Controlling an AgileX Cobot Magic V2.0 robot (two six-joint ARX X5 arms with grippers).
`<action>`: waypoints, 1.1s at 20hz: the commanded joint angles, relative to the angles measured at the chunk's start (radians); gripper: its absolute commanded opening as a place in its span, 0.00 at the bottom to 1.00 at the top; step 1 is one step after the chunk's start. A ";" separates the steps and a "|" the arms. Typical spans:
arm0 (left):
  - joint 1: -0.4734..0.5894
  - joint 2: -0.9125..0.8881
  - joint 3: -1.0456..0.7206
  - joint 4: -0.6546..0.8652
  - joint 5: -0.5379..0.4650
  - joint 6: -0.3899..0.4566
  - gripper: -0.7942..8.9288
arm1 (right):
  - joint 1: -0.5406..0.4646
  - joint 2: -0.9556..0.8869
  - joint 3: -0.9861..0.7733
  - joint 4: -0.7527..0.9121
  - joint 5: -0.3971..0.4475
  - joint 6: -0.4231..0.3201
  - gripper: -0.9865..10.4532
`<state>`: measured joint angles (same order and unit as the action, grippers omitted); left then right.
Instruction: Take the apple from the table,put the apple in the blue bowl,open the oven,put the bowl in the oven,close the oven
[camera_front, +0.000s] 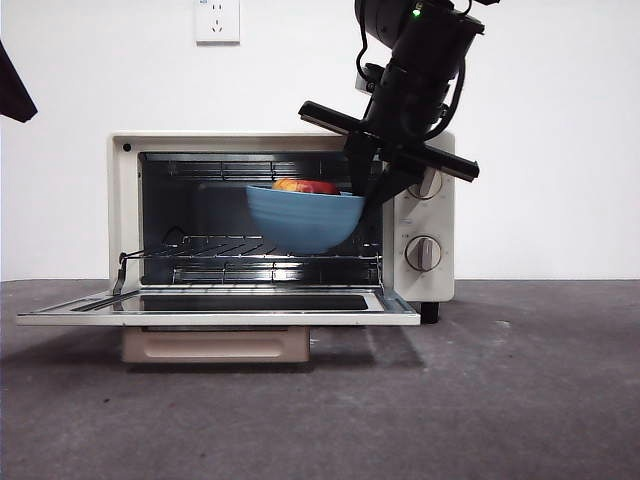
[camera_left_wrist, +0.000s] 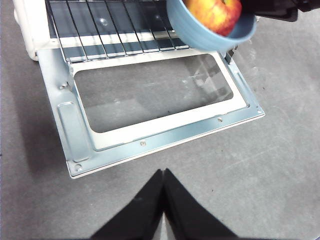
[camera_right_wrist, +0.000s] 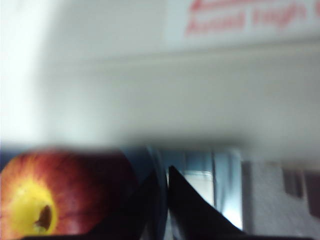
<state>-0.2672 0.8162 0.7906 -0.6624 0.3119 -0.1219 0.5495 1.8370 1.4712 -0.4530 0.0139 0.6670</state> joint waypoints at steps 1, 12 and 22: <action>-0.005 0.006 0.005 0.004 0.002 0.008 0.09 | 0.012 0.033 0.032 0.032 0.022 0.063 0.09; -0.008 0.006 0.005 0.005 0.002 0.009 0.09 | 0.031 0.033 0.032 0.054 0.066 0.047 0.21; -0.008 0.006 0.005 0.006 0.002 0.009 0.09 | 0.035 0.001 0.032 0.057 0.066 0.016 0.22</action>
<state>-0.2714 0.8162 0.7906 -0.6621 0.3126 -0.1215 0.5758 1.8404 1.4750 -0.4042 0.0784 0.7002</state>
